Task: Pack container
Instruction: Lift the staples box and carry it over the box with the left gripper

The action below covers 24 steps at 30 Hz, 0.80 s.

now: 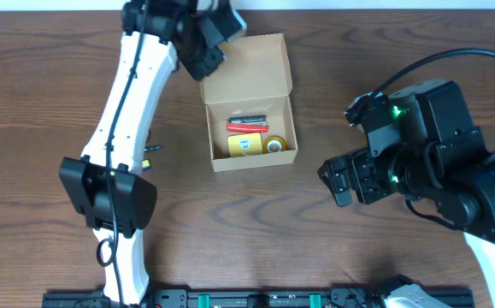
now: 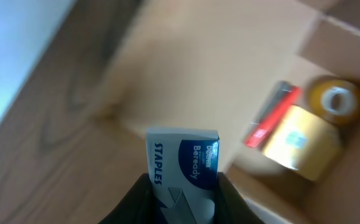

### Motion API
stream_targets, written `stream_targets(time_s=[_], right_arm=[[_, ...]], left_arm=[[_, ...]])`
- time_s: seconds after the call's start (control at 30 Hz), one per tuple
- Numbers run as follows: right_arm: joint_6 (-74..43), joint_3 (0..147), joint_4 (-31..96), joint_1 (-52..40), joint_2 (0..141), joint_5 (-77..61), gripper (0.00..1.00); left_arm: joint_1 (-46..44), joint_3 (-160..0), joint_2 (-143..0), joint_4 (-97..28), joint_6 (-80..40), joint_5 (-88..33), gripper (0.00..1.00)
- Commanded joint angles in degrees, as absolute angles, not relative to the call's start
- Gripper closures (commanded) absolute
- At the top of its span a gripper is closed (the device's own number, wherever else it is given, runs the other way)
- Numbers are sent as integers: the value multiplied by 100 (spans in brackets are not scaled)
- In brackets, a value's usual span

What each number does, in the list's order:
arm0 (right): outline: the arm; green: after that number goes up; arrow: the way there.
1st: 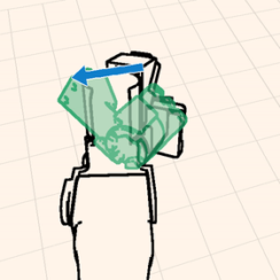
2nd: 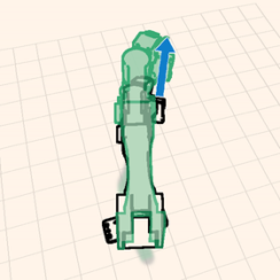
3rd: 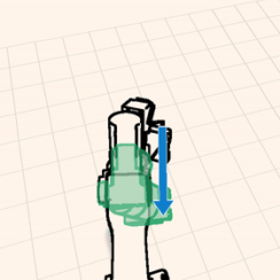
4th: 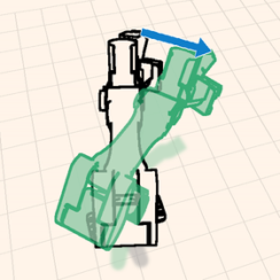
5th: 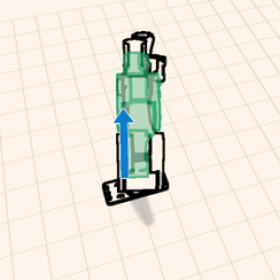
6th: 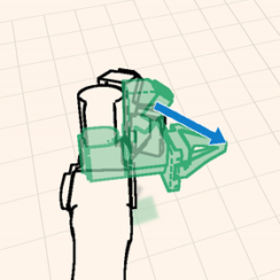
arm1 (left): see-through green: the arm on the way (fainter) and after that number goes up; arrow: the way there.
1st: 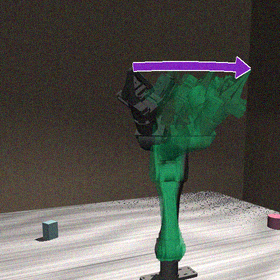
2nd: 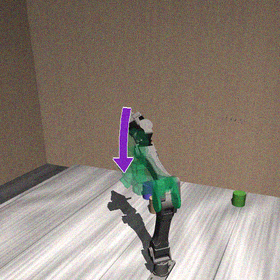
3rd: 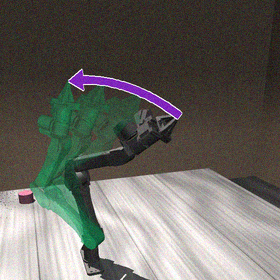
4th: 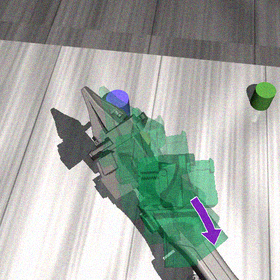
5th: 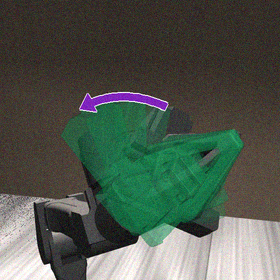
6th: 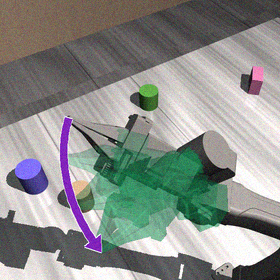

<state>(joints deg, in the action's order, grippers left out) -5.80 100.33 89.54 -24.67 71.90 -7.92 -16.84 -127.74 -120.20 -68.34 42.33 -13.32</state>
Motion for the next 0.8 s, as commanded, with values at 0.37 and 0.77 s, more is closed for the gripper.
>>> stream_targets(time_s=[0.37, 0.77], right_arm=[[-508, 10042, 8960, -2436, 7196, -775, 1], [-506, 10042, 8960, -2436, 7196, -773, 1]], left_arm=[[-2215, -12862, -11904, -7688, 4324, -1509, 94], [-2261, -12816, -12361, -7432, 2646, -1511, 94]])
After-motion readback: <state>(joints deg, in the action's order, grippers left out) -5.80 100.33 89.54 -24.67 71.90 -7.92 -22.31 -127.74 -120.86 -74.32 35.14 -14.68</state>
